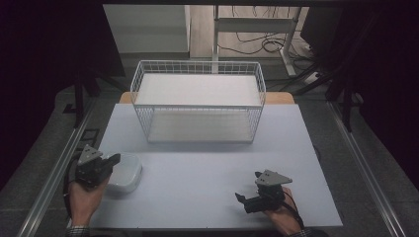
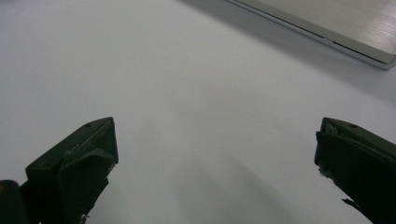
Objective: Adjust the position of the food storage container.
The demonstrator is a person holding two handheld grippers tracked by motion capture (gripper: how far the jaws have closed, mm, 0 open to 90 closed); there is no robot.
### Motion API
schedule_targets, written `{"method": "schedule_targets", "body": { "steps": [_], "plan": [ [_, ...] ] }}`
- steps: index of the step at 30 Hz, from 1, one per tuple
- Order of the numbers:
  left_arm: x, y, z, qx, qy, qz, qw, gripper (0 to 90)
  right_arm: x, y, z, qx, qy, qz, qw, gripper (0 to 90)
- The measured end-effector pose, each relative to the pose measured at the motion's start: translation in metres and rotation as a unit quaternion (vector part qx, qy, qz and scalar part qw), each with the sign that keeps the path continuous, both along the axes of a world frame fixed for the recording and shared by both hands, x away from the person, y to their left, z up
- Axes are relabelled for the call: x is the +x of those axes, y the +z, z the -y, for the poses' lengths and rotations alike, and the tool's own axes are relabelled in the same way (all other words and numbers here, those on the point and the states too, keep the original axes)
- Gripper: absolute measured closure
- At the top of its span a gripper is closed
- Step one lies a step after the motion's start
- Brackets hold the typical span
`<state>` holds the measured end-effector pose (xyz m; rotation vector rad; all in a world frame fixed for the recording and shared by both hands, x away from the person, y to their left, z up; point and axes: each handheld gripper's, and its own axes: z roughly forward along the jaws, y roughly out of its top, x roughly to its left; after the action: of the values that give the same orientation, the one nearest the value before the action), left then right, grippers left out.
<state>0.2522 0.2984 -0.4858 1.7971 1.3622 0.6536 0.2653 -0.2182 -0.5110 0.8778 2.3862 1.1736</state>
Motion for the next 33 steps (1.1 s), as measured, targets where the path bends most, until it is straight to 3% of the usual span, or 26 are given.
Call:
{"method": "schedule_targets", "body": {
  "steps": [1,6,9,12,16,19,25,33],
  "plan": [
    [-0.001,-0.003,-0.008,0.005,0.015,-0.001,0.9999,90.0,0.000,0.000,0.000,0.001,0.001,-0.001,1.0000,0.0],
    [-0.003,-0.010,-0.023,0.006,0.043,-0.004,0.9991,90.0,0.000,0.000,0.000,-0.002,0.001,-0.001,1.0000,0.0],
    [-0.006,-0.015,-0.036,0.008,0.072,-0.001,0.9974,90.0,0.000,-0.001,0.000,-0.003,0.002,-0.002,1.0000,0.0],
    [-0.007,-0.020,-0.045,0.015,0.091,-0.003,0.9958,90.0,0.000,-0.001,-0.001,-0.006,0.004,-0.002,1.0000,0.0],
    [-0.006,-0.026,-0.051,0.006,0.099,-0.013,0.9950,90.0,0.000,-0.001,-0.001,-0.008,0.004,-0.002,1.0000,0.0],
    [-0.001,-0.032,-0.050,0.000,0.090,-0.027,0.9956,90.0,0.000,-0.002,-0.002,-0.013,0.007,-0.004,0.9999,0.0],
    [-0.001,-0.032,-0.046,-0.006,0.083,-0.032,0.9960,90.0,0.000,-0.002,-0.002,-0.014,0.011,-0.007,0.9998,0.0],
    [-0.001,-0.031,-0.021,0.004,0.048,-0.038,0.9981,90.0,0.000,-0.002,-0.003,-0.016,0.015,-0.012,0.9997,0.0]
  ]
}}
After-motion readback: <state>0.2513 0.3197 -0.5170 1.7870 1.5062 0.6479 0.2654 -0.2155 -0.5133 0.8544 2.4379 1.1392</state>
